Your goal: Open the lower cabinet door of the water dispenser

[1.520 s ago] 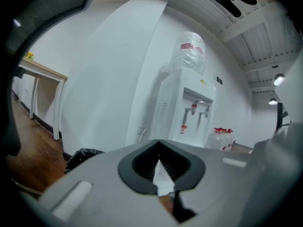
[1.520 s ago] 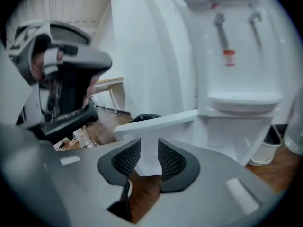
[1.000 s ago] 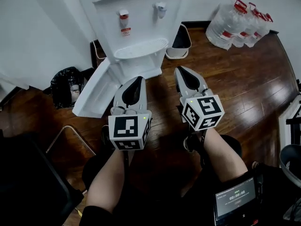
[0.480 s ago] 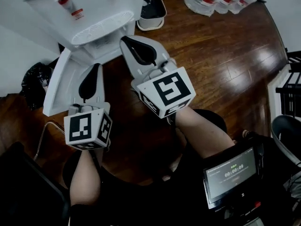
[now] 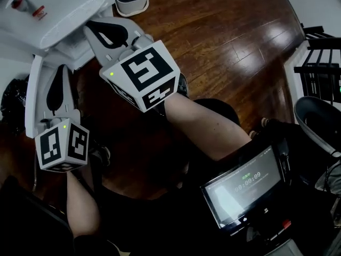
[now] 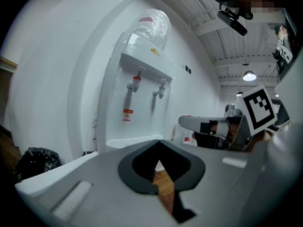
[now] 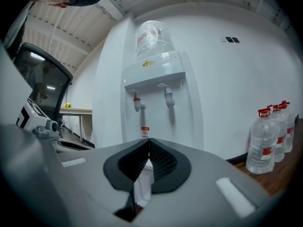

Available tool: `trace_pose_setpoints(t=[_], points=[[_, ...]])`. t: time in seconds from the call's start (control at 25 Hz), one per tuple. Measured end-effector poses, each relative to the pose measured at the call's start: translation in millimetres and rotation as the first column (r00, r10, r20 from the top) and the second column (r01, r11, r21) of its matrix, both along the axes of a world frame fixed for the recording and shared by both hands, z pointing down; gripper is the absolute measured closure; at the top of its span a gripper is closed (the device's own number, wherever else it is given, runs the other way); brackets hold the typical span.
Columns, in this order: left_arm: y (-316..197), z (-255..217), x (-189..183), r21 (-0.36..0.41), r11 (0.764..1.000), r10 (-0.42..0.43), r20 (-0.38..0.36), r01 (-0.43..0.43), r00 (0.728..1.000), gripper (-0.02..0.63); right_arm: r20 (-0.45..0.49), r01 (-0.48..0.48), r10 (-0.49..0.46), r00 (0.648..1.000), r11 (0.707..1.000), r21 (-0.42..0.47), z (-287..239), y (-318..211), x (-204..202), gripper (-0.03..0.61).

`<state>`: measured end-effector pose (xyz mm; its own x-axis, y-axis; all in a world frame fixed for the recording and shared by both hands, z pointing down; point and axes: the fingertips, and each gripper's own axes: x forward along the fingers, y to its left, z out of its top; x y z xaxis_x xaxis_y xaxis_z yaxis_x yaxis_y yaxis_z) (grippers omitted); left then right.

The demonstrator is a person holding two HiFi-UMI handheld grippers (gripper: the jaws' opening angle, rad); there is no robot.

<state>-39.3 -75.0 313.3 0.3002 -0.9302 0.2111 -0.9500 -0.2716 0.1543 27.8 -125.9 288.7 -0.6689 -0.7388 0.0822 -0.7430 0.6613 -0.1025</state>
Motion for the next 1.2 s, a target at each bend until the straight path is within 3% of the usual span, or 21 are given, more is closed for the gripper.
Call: trace_pose_setpoints(t=[0.48, 1.2], points=[[4, 0, -6, -0.005, 1.000, -0.024, 0.007, 0.024, 1.000, 0.592, 0.002, 0.052, -0.052, 0.999, 0.998, 0.032, -2, 6, -14, 0.574], [-1, 10, 5, -0.022, 1.000, 0.006, -0.021, -0.007, 1.000, 0.592, -0.027, 0.012, -0.011, 1.000, 1.000, 0.017, 1, 5, 6, 0.574]])
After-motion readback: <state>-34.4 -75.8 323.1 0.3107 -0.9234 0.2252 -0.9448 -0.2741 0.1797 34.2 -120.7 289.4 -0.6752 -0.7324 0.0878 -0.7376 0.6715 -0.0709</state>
